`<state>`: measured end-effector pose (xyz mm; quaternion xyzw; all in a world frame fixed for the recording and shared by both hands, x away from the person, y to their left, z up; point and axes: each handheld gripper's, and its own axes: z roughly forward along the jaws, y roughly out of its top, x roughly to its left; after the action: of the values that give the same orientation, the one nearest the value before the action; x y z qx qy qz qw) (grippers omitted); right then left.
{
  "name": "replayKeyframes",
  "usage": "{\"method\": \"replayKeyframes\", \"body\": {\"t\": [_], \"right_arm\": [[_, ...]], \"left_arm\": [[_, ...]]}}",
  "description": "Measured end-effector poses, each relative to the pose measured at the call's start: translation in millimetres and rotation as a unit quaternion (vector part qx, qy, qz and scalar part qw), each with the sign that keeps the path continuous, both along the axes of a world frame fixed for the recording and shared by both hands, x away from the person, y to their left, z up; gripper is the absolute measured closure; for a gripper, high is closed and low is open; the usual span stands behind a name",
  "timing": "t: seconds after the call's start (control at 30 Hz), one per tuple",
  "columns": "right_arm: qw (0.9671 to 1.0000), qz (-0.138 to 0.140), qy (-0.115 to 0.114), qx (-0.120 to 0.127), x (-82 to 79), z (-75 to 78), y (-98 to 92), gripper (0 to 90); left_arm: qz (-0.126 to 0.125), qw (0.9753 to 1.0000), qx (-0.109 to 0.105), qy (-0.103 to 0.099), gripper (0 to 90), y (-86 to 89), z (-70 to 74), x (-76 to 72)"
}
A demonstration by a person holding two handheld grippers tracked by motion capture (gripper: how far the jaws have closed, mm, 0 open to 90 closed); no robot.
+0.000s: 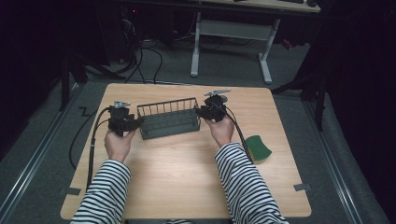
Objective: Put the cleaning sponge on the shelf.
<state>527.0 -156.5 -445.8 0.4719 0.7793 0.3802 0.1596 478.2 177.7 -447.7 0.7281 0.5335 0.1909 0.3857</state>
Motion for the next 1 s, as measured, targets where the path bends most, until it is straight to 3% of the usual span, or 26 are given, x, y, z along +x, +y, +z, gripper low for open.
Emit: {"method": "replayKeyframes", "body": {"t": [0.4,0.63,0.77,1.0], "right_arm": [[0.9998,0.016,0.009,-0.008,-0.4,0.4,-1.2,75.7],[0.9997,0.018,0.012,-0.007,-6.1,0.8,-5.7,76.0],[0.9997,0.021,0.015,-0.001,-10.9,0.7,-11.9,75.9],[0.9995,0.022,0.02,0.004,-18.7,0.9,-19.4,75.9]], "left_arm": [[-0.021,0.9997,0.011,0.002,69.1,-4.0,0.4,-4.2],[-0.036,0.9991,0.024,0.001,69.5,-8.2,2.4,-11.0],[-0.047,0.9988,0.012,-0.001,69.3,-9.2,1.1,-16.1],[-0.06,0.998,0.019,-0.002,70.0,-14.1,3.1,-24.0]]}}
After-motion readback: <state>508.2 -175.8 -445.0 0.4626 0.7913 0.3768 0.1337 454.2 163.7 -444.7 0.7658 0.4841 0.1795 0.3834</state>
